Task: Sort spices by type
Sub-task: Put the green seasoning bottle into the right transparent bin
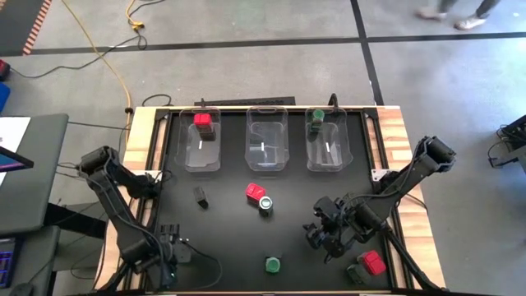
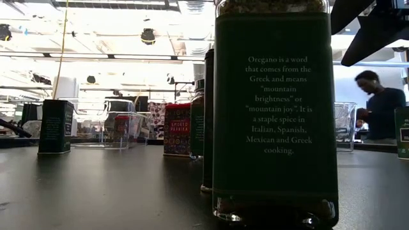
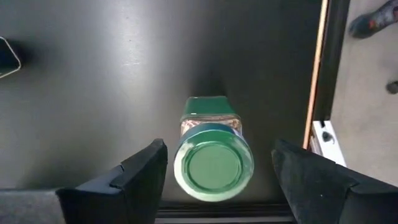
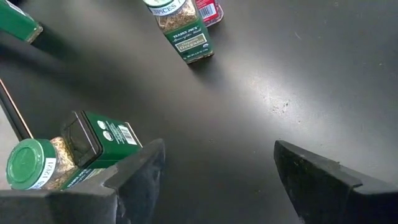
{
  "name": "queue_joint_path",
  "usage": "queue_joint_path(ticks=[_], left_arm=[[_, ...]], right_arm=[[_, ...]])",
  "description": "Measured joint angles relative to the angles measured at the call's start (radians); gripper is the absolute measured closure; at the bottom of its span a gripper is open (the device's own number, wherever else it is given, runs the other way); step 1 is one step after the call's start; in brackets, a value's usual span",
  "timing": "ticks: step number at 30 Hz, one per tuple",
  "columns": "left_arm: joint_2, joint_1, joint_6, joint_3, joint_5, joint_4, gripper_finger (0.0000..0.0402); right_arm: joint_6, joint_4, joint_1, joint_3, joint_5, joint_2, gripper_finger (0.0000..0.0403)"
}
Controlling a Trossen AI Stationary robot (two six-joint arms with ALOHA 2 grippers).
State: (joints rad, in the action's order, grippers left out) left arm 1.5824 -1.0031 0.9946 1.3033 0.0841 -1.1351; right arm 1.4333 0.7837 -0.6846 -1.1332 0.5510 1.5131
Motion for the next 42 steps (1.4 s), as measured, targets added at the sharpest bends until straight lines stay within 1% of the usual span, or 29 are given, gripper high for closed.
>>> queue_joint_path(ticks=[10,14,18,25,27,29,34,38,40,42], left_arm=[[0.042,-0.006,0.001,0.000,-0.014,0.000,0.0125],[0.040,-0.012,0.021,-0.042,-0.020,0.039,0.0125],[0.040,-0.020,0.061,-0.070,-0.020,0.042,0.0125],[0.040,-0.024,0.064,-0.123,-0.004,0.102,0.0125],[0.040,-0.024,0.070,-0.133,-0.003,0.117,0.0132],[0.040,-0.024,0.074,-0.136,-0.002,0.117,0.0148],[0.039,-0.024,0.076,-0.136,-0.003,0.115,0.0211],[0.035,-0.009,0.067,-0.136,-0.019,0.112,0.0211],[0.027,0.019,0.060,-0.128,-0.037,0.095,0.0211],[0.016,0.062,0.022,-0.088,-0.040,0.046,0.0211]], right_arm=[[0.000,0.000,0.000,0.000,0.000,0.000,0.0077],[0.000,0.000,0.000,0.000,0.000,0.000,0.0077],[0.000,-0.005,0.000,0.000,0.000,0.000,0.0077],[0.000,-0.007,0.000,0.000,0.000,0.000,0.0077],[0.000,-0.007,0.000,0.000,0.000,0.000,0.0077],[0.000,-0.007,0.000,0.000,0.000,0.000,0.0077],[-0.002,-0.006,0.000,0.000,0.000,0.000,0.0077],[-0.019,-0.006,0.000,0.000,0.000,0.000,0.0077],[-0.027,-0.005,0.000,0.000,-0.004,-0.003,0.0077],[-0.043,0.004,-0.004,-0.001,-0.011,-0.013,0.0077]])
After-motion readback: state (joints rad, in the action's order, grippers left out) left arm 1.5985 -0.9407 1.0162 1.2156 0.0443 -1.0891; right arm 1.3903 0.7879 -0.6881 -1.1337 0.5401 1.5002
